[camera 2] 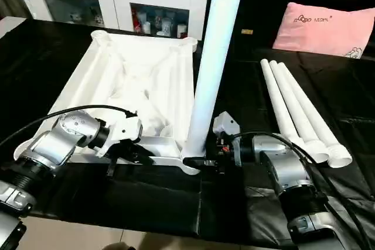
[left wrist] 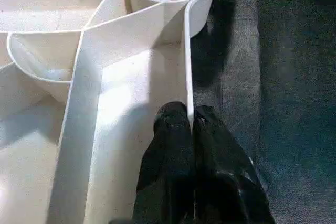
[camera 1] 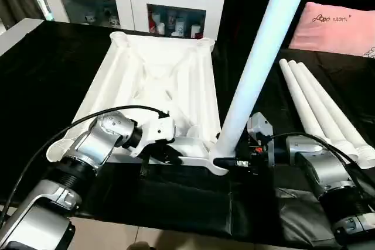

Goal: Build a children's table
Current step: Rotate leg to tighten

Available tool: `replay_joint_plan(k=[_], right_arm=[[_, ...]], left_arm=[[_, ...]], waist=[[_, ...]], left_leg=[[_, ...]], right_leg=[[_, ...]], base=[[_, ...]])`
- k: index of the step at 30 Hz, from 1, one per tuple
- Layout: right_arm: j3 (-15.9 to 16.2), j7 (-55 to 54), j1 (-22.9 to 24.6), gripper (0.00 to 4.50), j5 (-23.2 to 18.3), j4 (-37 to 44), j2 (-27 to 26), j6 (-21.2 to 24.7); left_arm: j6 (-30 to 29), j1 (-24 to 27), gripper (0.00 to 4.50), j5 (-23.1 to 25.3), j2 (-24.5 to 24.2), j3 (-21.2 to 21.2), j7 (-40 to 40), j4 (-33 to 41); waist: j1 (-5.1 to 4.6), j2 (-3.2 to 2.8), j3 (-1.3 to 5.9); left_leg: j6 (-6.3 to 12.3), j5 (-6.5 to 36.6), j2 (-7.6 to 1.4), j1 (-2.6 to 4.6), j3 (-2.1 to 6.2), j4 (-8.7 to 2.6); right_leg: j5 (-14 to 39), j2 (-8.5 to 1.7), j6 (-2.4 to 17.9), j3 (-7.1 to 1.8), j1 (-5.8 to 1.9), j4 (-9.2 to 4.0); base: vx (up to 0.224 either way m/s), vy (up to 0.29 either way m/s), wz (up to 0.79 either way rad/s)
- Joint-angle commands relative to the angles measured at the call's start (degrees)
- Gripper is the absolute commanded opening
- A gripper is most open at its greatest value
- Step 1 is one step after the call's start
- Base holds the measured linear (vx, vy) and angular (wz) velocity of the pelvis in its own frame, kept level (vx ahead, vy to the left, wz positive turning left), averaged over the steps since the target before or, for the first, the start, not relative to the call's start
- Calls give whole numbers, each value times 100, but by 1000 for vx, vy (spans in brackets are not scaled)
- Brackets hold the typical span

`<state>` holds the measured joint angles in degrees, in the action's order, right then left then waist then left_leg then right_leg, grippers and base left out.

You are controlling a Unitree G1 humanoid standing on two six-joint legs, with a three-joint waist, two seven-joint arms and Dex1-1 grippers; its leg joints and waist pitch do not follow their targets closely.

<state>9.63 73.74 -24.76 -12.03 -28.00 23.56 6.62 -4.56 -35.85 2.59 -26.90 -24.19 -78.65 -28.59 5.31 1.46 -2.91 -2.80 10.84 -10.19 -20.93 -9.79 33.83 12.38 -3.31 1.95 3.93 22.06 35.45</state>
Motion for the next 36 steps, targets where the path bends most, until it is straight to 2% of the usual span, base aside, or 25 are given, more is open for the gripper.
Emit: replay_joint_plan(k=[1, 5, 8, 9, 15, 18, 20, 21, 22, 23, 24, 25, 26, 27, 29, 31, 32, 33, 35, 36], right_arm=[[1, 42, -55, 350, -74, -41, 82, -41], [-6, 130, -38, 315, -96, -67, 69, -34], [2, 200, -5, 306, -99, -47, 45, 14], [6, 209, 7, 286, -96, -39, 38, 12], [-4, 172, 52, 273, -146, 20, -6, 75], [-124, -85, 131, 272, -261, 148, -115, 347], [-201, -423, 169, 272, -237, 176, -219, 461], [-201, -423, 169, 272, -237, 176, -219, 461], [-260, -888, 149, 272, -115, 89, -351, 505], [-321, -1531, 102, 272, 68, -67, -552, 546], [-331, -1671, 91, 272, 108, -104, -600, 555], [-362, -2019, 53, 272, 189, -202, -730, 615], [-437, -2448, -21, 272, 193, -339, -964, 783], [-472, -2638, -56, 272, 184, -395, -1080, 881], [-495, -3163, -188, 272, 249, -604, -1391, 1011], [-574, -3735, -349, 272, 291, -830, -1679, 1072], [-653, -4061, -448, 272, 297, -960, -1839, 1110], [-692, -4406, -576, 272, 343, -1135, -2003, 1086], [-688, -4931, -811, 272, 495, -1411, -2229, 991], [-679, -5042, -918, 272, 536, -1509, -2331, 953]], left_arm=[[119, 57, 0, 109, 22, -264, -283, 52], [111, 59, 0, 124, 22, -275, -272, 61], [110, 59, 0, 115, 21, -274, -260, 57], [97, 64, 0, 107, 21, -269, -258, 61], [-6, 75, 0, 78, 49, -225, -211, 31], [-318, 42, 0, -38, 189, -70, -4, -1], [-496, -15, 0, -73, 327, 66, 300, -48], [-496, -15, 0, -73, 327, 66, 300, -48], [-704, -75, 0, -106, 471, 198, 606, -87], [-1042, -169, 0, -152, 686, 384, 1050, -146], [-1127, -192, 0, -164, 738, 427, 1153, -160], [-1340, -248, 0, -191, 867, 528, 1400, -188], [-1607, -338, 0, -180, 1075, 686, 1879, -250], [-1758, -386, 0, -170, 1184, 767, 2124, -280], [-2088, -489, 0, -142, 1426, 896, 2570, -301], [-2331, -543, 0, -201, 1634, 1016, 2823, -254], [-2431, -568, 0, -232, 1741, 1069, 2943, -229], [-2489, -593, 0, -246, 1863, 1112, 3091, -209], [-2577, -623, 0, -240, 2043, 1122, 3258, -153], [-2587, -626, 0, -223, 2107, 1111, 3323, -121]], waist=[[-14, -14, 375], [-11, -1, 379], [-13, -6, 379], [-9, -22, 380], [-10, -32, 388], [-9, -27, 380], [-19, -27, 363], [-29, -27, 342], [-38, -13, 334], [-59, -15, 316], [-84, -20, 285], [-91, 3, 279], [-129, 5, 283], [-182, 15, 289], [-226, 23, 296], [-252, 37, 304], [-271, 29, 304], [-296, 49, 329], [-333, 33, 331], [-336, 46, 343]], left_leg=[[459, 480, -368, 64, 70, -340], [470, 449, -360, 57, 67, -332], [480, 429, -365, 58, 70, -333], [474, 434, -364, 59, 70, -331], [466, 430, -363, 63, 72, -328], [450, 453, -361, 61, 74, -334], [400, 576, -359, 66, 74, -340], [331, 749, -356, 75, 75, -353], [289, 849, -349, 75, 75, -355], [189, 980, -340, 86, 84, -369], [56, 1141, -331, 110, 82, -387], [22, 1234, -318, 114, 91, -391], [-69, 1262, -308, 91, 112, -407], [-110, 1283, -307, 97, 126, -413], [-67, 1259, -300, 103, 119, -394], [28, 1160, -281, 73, 105, -382], [35, 1111, -281, 73, 103, -381], [72, 950, -272, 56, 104, -375], [99, 814, -277, 50, 99, -373], [126, 760, -272, 51, 91, -363]], right_leg=[[-93, -545, 1470, -311, -309, -320], [-99, -544, 1469, -313, -314, -318], [-96, -542, 1467, -309, -309, -316], [-97, -544, 1469, -309, -309, -315], [-202, -540, 1497, -308, -314, -306], [-152, -541, 1501, -306, -316, -314], [69, -543, 1474, -311, -302, -343], [381, -553, 1434, -315, -288, -385], [582, -555, 1398, -318, -289, -405], [956, -565, 1318, -323, -282, -441], [1388, -559, 1226, -326, -251, -485], [1651, -574, 1156, -324, -259, -520], [1938, -572, 1041, -318, -278, -518], [2036, -564, 993, -313, -261, -529], [1961, -560, 984, -327, -246, -536], [1795, -546, 973, -332, -259, -546], [1717, -549, 1003, -336, -252, -533], [1477, -539, 1048, -325, -275, -516], [1253, -537, 1130, -323, -262, -483], [1125, -528, 1153, -322, -271, -481]], base=[[0, 0, 0], [0, 0, 0], [0, 0, 0], [0, 0, 0], [0, 0, 0], [0, 0, 0], [0, 0, 0], [0, 0, 0], [0, 0, 0], [0, 0, 0], [0, 0, 0], [0, 0, 0], [0, 0, 0], [0, 0, 0], [0, 0, 0], [0, 0, 0], [0, 0, 0], [0, 0, 0], [0, 0, 0], [0, 0, 0]])
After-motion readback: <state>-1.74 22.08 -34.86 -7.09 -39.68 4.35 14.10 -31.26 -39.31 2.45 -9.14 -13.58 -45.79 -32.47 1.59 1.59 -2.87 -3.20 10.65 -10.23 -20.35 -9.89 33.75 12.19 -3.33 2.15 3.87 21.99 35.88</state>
